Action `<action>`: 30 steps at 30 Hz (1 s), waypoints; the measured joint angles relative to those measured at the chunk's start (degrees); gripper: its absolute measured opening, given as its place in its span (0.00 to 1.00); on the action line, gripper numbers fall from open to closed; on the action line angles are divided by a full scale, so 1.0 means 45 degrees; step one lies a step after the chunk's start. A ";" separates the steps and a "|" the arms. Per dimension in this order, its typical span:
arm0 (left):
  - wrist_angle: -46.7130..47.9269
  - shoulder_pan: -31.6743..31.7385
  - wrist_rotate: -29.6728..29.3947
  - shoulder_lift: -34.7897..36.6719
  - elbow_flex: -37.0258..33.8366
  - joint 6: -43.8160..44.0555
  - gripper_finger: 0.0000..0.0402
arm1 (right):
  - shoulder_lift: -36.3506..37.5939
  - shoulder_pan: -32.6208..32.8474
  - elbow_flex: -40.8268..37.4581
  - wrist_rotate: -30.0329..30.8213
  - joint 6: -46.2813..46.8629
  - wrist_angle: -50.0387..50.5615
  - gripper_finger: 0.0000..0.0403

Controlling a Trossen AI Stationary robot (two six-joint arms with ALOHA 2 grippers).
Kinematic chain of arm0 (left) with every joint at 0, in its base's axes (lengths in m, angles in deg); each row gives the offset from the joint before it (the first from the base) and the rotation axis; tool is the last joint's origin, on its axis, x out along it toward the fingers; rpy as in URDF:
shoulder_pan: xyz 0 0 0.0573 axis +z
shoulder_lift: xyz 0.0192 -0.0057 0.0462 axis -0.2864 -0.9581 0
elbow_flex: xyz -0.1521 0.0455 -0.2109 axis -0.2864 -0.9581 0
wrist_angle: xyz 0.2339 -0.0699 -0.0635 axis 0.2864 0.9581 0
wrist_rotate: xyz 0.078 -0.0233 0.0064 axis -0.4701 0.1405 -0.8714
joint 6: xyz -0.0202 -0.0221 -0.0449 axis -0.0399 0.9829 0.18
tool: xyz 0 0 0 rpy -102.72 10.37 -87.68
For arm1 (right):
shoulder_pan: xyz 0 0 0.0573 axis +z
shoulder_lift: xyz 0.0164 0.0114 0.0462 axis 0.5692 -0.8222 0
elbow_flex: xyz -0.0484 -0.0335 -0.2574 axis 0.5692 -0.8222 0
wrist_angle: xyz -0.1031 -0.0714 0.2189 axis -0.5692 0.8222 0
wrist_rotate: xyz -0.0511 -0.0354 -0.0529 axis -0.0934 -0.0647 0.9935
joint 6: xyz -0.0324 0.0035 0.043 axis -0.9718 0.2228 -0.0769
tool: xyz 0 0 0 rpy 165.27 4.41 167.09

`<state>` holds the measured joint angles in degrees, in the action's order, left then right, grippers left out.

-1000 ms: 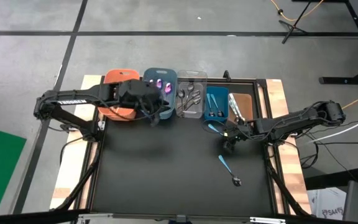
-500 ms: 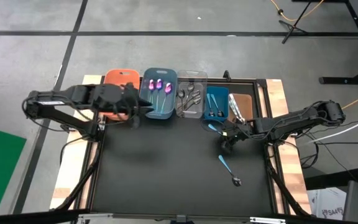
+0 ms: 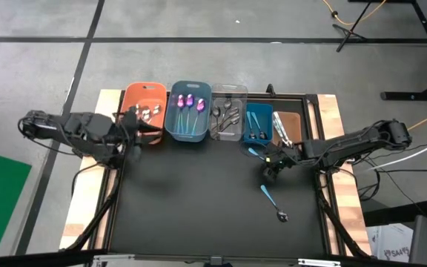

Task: Sort silverware by color (type)
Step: Put the light blue spoon into the right blue bin

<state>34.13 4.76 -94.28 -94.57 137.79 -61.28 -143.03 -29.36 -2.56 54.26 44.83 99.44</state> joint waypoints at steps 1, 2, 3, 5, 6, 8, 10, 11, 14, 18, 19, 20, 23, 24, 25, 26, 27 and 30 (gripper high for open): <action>-0.0592 -0.0105 0.0104 0.0373 -0.0636 -0.0190 0.24 | 0.0000 0.0095 0.0230 0.0011 0.0175 0.0405 0.29; -0.1269 -0.0207 0.0292 0.0741 -0.1345 -0.0430 0.24 | 0.0000 0.0233 0.0497 0.0168 0.0221 0.0895 0.29; -0.2033 -0.0293 0.0561 0.1084 -0.2007 -0.0722 0.24 | 0.0000 0.0417 0.0779 0.0482 0.0232 0.1418 0.29; -0.3614 -0.0400 0.1216 0.1722 -0.3282 -0.1421 0.24 | 0.0000 0.0891 0.1322 0.1237 0.0290 0.2471 0.29; -0.4323 -0.0423 0.1534 0.1997 -0.3892 -0.1696 0.24 | 0.0000 0.1135 0.1572 0.1553 0.0458 0.2883 0.29; -0.5587 -0.0427 0.2141 0.2531 -0.4946 -0.2151 0.24 | 0.0001 0.1605 0.1889 0.2123 0.0810 0.3253 0.29; -0.6386 -0.0427 0.2528 0.2974 -0.5785 -0.2436 0.24 | 0.0004 0.2037 0.1919 0.2616 0.1153 0.3356 0.29; -0.6591 -0.0432 0.2621 0.3161 -0.6133 -0.2499 0.24 | -0.0046 0.2248 0.1914 0.2864 0.1305 0.3390 0.29; -0.6861 -0.0432 0.2647 0.3717 -0.7023 -0.2534 0.24 | -0.0550 0.2750 0.1914 0.3643 0.1663 0.3456 0.29; -0.7149 -0.0427 0.2653 0.4353 -0.7884 -0.2530 0.24 | -0.1753 0.3108 0.1914 0.4391 0.1830 0.3354 0.28; -0.7151 -0.0432 0.2658 0.4475 -0.8037 -0.2525 0.24 | -0.2072 0.3110 0.1909 0.4489 0.1871 0.3370 0.28; -0.7161 -0.0427 0.2658 0.4595 -0.8158 -0.2524 0.24 | -0.2379 0.3105 0.1907 0.4611 0.1943 0.3362 0.28; -0.7184 -0.0427 0.2659 0.4872 -0.8467 -0.2534 0.24 | -0.3218 0.3045 0.1904 0.4766 0.2236 0.3343 0.28; -0.7180 -0.0427 0.2659 0.4943 -0.8528 -0.2536 0.24 | -0.3467 0.3037 0.1904 0.4852 0.2272 0.3327 0.28; -0.7190 -0.0427 0.2663 0.4994 -0.8577 -0.2583 0.24 | -0.3701 0.3057 0.1904 0.4910 0.2364 0.3304 0.28; -0.7190 -0.0427 0.2663 0.5040 -0.8637 -0.2755 0.24 | -0.3901 0.3061 0.1904 0.4908 0.2509 0.3259 0.28; -0.7181 -0.0427 0.2663 0.5082 -0.8692 -0.2936 0.24 | -0.4086 0.3061 0.1904 0.4907 0.2600 0.3205 0.28; -0.7189 -0.0424 0.2663 0.5184 -0.8821 -0.3400 0.24 | -0.4475 0.3076 0.1922 0.5040 0.2828 0.3043 0.28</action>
<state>1.78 2.86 -82.30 -71.24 98.10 -76.58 -163.17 -15.52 6.09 76.94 57.56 113.13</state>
